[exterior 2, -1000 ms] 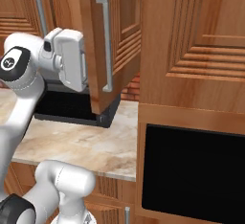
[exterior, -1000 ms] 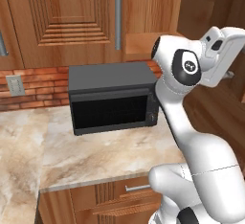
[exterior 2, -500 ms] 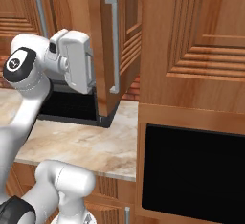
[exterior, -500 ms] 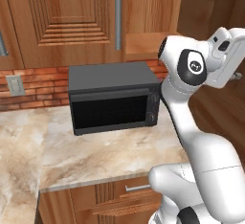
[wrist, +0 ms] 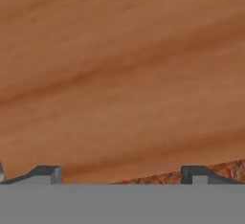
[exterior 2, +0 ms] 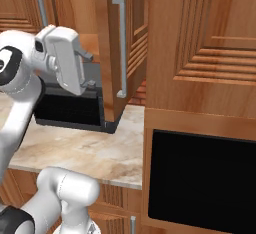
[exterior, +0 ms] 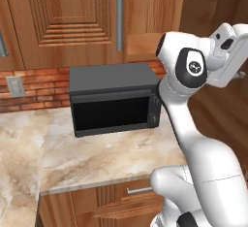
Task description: Open the cabinet. Pick the dish brush and place it next to the sink. Then close the cabinet.
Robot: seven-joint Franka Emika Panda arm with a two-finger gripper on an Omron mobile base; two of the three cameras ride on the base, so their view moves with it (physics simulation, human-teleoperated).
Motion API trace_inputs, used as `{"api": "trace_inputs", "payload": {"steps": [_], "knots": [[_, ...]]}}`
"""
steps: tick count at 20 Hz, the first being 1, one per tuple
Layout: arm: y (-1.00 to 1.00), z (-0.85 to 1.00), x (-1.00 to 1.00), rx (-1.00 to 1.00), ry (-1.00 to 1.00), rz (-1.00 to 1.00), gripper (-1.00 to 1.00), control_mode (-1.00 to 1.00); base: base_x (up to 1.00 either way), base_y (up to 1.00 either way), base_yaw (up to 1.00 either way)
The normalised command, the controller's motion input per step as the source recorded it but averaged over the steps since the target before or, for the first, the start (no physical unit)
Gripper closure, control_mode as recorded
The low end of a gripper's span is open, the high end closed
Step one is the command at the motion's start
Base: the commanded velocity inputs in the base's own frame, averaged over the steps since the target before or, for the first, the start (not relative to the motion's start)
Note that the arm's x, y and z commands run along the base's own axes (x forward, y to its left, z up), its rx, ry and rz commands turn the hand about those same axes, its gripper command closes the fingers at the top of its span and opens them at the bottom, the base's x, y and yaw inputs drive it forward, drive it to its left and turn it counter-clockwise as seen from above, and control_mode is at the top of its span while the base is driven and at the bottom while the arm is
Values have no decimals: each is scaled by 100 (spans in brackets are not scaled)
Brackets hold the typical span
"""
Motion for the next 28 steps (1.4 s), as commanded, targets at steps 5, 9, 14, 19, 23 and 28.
{"api": "trace_inputs", "payload": {"steps": [5, 9, 14, 19, 23, 28], "knots": [[64, 7, -49, 14, -18, 9, -100, -100, 0, 0, 0], [57, 0, -33, 28, -28, 13, -100, -100, 0, 0, 0], [53, -1, -23, 33, -31, 16, -100, -100, 0, 0, 0], [44, 0, -29, 21, -29, 19, -100, -100, 0, 0, 0], [30, 0, -29, 8, -18, 21, -100, -100, 0, 0, 0], [30, 27, -54, 2, -7, 28, -100, -100, 0, 0, 0]]}}
